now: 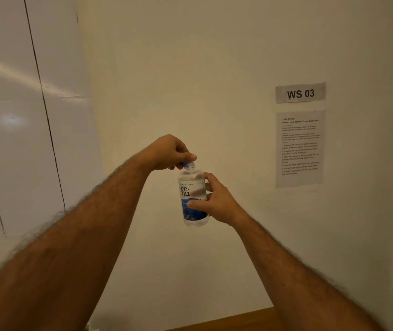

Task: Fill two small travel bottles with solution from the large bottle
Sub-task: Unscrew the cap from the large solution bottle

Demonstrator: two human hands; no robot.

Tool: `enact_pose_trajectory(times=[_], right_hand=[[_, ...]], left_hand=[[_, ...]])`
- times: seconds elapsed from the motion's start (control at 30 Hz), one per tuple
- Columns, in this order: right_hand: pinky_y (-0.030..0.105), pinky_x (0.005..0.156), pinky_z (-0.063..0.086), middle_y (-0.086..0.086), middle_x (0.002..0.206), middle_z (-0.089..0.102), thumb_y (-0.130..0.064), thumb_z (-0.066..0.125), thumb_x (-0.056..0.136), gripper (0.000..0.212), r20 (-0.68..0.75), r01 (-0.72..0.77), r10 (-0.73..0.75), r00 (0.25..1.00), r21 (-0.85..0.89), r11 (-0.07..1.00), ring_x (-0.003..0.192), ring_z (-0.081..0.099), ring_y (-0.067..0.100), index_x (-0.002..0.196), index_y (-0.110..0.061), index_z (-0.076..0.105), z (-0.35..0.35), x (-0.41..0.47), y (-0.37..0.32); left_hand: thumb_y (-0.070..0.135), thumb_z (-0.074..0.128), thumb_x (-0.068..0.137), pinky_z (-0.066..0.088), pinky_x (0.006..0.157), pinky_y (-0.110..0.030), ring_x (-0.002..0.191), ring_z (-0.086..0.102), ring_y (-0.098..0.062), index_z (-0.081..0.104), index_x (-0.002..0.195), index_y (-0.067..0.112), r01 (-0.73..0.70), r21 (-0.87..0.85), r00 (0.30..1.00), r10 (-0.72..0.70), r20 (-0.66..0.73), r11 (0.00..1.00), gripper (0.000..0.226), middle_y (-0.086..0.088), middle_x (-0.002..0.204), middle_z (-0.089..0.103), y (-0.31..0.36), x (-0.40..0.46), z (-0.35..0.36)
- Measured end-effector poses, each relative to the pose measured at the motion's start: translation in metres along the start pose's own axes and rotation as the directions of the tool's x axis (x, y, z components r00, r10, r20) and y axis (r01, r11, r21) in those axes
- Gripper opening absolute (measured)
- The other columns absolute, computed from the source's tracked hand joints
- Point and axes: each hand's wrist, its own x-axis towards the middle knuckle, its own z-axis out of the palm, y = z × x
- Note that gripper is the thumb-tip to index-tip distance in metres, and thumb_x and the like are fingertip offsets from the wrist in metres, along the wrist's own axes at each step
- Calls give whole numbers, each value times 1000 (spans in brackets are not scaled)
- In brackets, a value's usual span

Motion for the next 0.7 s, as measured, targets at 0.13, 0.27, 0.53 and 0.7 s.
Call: enact_pose_trajectory(times=[0.13, 0.27, 0.53, 0.7], right_hand=[[44, 86, 57, -4, 130, 55, -23, 82, 74, 70, -1, 6, -6, 1000, 12, 1000, 112, 60, 25, 126, -42, 39, 2, -1, 2], [46, 86, 57, -2, 132, 55, -27, 83, 72, 73, -11, 7, -6, 1000, 31, 999, 112, 60, 24, 129, -40, 40, 2, -1, 7], [23, 69, 56, -19, 113, 57, -29, 84, 67, 71, -17, -15, 15, 1000, 39, 999, 101, 62, 11, 122, -45, 41, 6, -13, 21], [28, 75, 57, -15, 115, 57, -25, 83, 67, 72, -13, -53, 54, 998, 32, 998, 106, 60, 15, 123, -43, 40, 13, -25, 35]], left_hand=[[35, 63, 91, 48, 60, -21, 75, 64, -12, 70, 99, 9, 20, -69, 1000, -21, -18, 997, 28, -2, 87, 71, -4, -3, 2], [32, 62, 92, 48, 61, -22, 74, 62, -11, 70, 98, 11, 38, -222, 996, -55, -72, 974, 23, -2, 86, 71, -12, -6, 7], [26, 67, 89, 52, 61, -19, 79, 68, -8, 67, 99, 18, 42, -705, 971, -194, -136, 708, 13, 2, 92, 74, -50, -30, 38], [14, 72, 84, 56, 65, -22, 83, 73, -19, 64, 104, 10, 37, -855, 963, -247, -108, 518, 22, -2, 87, 76, -76, -52, 72]])
